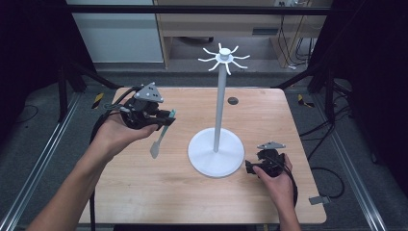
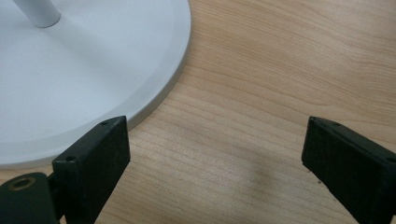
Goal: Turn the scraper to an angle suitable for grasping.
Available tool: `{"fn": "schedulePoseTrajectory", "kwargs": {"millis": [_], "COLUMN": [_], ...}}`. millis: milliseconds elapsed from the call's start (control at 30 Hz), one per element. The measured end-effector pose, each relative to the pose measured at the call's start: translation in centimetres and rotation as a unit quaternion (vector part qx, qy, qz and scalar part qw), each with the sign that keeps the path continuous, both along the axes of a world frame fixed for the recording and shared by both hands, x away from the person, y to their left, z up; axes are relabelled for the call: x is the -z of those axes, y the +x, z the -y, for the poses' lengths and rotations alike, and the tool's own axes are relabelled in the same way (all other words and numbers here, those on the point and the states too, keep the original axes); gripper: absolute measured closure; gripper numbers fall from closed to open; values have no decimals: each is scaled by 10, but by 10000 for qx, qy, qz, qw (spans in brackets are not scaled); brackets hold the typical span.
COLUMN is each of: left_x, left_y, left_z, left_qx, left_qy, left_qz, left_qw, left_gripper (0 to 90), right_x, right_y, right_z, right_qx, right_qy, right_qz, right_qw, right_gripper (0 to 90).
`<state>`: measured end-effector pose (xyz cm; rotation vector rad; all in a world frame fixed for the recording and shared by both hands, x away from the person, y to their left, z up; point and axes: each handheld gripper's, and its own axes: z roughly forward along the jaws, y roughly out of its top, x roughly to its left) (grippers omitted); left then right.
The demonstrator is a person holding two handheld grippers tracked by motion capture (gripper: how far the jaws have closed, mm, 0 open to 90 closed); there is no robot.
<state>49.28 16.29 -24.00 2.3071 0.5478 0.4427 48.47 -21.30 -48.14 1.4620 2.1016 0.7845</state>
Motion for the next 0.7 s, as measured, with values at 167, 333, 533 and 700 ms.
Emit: {"fn": "schedulePoseTrajectory", "kwargs": {"millis": [167,333,533,700], "left_x": [-11,-23,-34,-41], "left_y": [0,-2,-4,-5], "left_z": [7,15,22,27], "left_qx": [3,-7,-26,-16], "left_qy": [-129,-212,-312,-344], "left_qz": [75,183,258,328], "left_qw": [9999,9996,9992,9989], "left_gripper": [740,740,740,740], "right_x": [0,0,0,0], "right_y": [0,0,0,0], "right_z": [0,0,0,1], "right_qx": [0,-3,1,2], "right_qy": [-10,-4,-1,-7], "right_qz": [-12,-10,-9,27], "right_qw": [10000,10000,10000,10000], "right_gripper": [81,81,81,82]}}
